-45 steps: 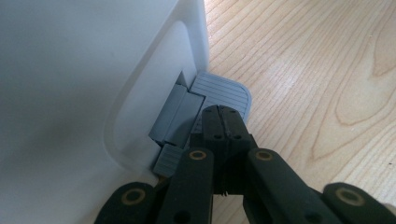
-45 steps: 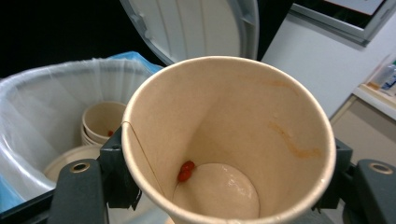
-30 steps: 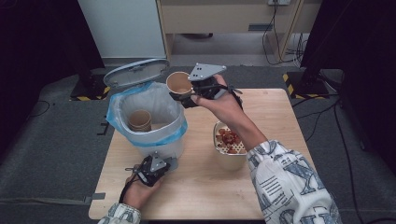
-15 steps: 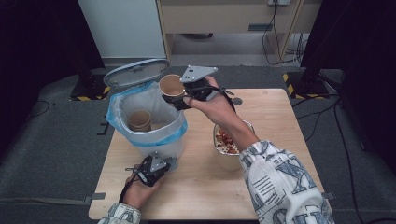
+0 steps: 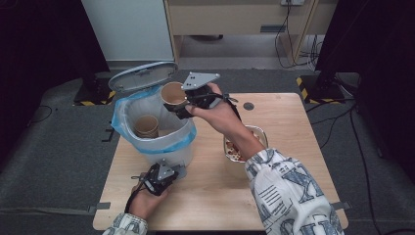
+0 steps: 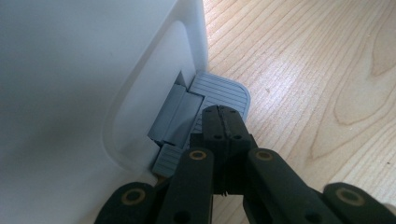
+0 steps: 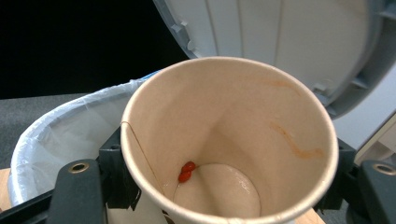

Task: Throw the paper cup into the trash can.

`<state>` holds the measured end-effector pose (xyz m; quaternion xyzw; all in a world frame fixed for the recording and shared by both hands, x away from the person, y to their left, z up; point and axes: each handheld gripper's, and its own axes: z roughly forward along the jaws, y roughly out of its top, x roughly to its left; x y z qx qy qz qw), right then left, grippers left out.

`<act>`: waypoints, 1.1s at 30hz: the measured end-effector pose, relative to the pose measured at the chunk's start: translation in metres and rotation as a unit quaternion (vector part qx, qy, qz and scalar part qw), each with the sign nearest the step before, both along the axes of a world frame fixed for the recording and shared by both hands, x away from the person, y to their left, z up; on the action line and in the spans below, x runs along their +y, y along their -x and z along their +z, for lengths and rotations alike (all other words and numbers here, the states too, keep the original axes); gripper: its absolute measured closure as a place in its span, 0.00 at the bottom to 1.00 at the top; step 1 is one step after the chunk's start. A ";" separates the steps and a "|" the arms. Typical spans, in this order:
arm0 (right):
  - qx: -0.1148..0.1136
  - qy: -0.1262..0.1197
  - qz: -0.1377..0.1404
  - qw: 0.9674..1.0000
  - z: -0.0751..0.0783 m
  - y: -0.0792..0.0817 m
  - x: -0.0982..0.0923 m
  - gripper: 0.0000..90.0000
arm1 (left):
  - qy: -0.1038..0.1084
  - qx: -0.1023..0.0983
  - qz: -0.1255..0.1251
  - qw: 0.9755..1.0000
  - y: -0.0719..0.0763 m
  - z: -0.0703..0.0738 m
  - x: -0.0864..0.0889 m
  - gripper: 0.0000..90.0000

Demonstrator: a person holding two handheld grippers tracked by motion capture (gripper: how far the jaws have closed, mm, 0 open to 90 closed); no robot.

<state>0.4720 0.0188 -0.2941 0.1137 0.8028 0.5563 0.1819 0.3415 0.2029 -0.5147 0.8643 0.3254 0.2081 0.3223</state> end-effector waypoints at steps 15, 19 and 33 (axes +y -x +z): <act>0.013 0.013 0.011 1.000 -0.014 0.000 0.018 0.30 | -0.001 0.000 0.000 1.000 0.000 0.000 0.000 1.00; 0.050 0.003 0.025 0.998 -0.016 0.002 0.023 0.21 | 0.000 0.000 0.000 1.000 0.000 0.000 0.000 1.00; 0.076 -0.012 -0.007 0.997 -0.019 -0.001 0.012 0.15 | 0.000 0.000 0.000 1.000 0.000 0.000 0.000 1.00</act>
